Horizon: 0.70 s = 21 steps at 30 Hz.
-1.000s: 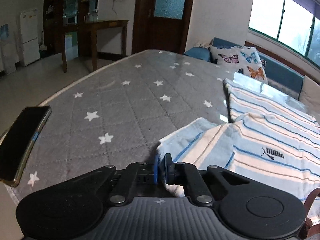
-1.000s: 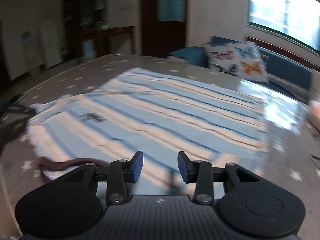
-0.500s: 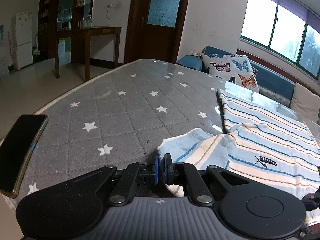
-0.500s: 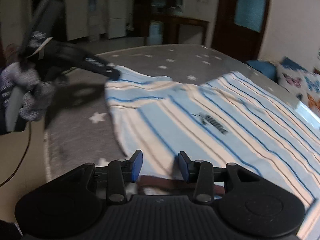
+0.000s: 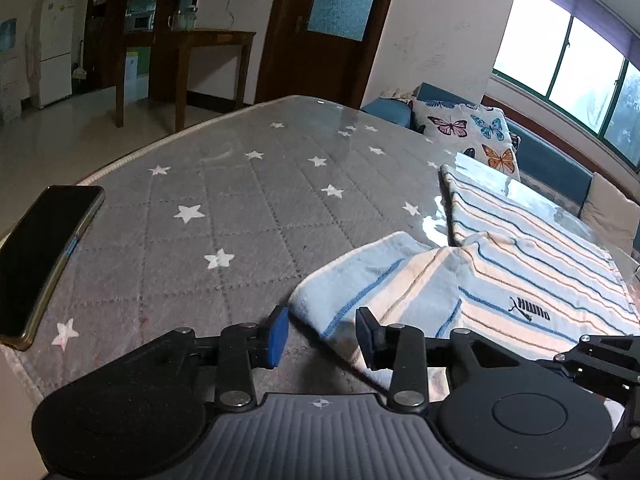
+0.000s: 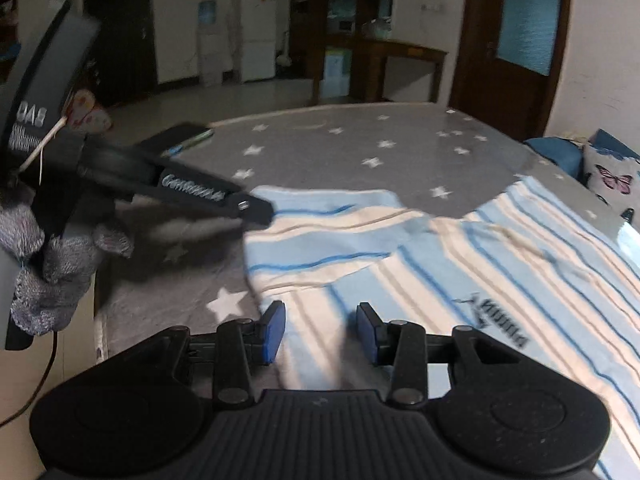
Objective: Fold clothes
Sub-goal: 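Fold the held side edge toward the shirt center with the left gripper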
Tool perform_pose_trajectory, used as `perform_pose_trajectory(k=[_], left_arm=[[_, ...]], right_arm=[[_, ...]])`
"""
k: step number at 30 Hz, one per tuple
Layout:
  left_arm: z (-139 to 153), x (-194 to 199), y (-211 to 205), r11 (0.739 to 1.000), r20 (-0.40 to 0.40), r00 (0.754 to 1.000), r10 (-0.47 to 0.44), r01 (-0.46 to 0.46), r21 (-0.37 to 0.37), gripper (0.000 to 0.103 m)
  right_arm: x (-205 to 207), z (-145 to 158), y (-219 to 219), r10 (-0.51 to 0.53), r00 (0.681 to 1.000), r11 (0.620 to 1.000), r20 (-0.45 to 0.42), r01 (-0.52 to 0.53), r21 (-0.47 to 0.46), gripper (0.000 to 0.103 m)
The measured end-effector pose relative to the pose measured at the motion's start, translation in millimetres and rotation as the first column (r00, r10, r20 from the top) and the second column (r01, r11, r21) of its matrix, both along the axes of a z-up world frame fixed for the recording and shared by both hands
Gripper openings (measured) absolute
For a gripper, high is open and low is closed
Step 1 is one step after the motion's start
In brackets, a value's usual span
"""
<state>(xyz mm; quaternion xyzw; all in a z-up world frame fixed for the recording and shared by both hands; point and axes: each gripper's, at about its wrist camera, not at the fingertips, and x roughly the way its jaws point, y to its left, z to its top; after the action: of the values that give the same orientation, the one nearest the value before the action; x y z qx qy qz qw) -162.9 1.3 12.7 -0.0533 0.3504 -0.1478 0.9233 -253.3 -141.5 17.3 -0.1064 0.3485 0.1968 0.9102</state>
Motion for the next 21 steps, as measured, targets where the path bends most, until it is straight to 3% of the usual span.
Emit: perform_pose_trajectory(k=[2, 5, 9, 13, 16, 21], left_arm=[[0, 0, -3, 1.0, 0.003, 1.0, -0.014, 0.014, 0.001, 0.021], [2, 0, -4, 1.0, 0.009, 1.0, -0.021, 0.021, -0.014, 0.006], [18, -8, -7, 0.998, 0.055, 0.998, -0.035, 0.038, -0.054, 0.005], [41, -30, -26, 0.986, 0.131, 0.983, -0.132, 0.144, -0.08, 0.004], [54, -49, -47, 0.963, 0.18, 0.955, -0.237, 0.255, -0.087, 0.004], [58, -76, -90, 0.899, 0.216, 0.883, -0.416, 0.435, -0.048, 0.004]], right_arm=[[-2, 3, 1, -0.002, 1.0, 1.0, 0.0, 0.002, -0.002, 0.039], [-7, 11, -9, -0.021, 1.0, 0.999, -0.001, 0.021, 0.024, 0.039], [-21, 21, -33, -0.075, 0.997, 0.997, 0.02, 0.074, 0.03, 0.039], [-39, 31, -67, -0.16, 0.986, 0.987, 0.039, 0.158, 0.041, 0.039], [-53, 36, -94, -0.234, 0.971, 0.972, 0.053, 0.232, 0.043, 0.039], [-79, 38, -139, -0.362, 0.93, 0.932, 0.065, 0.359, 0.051, 0.039]])
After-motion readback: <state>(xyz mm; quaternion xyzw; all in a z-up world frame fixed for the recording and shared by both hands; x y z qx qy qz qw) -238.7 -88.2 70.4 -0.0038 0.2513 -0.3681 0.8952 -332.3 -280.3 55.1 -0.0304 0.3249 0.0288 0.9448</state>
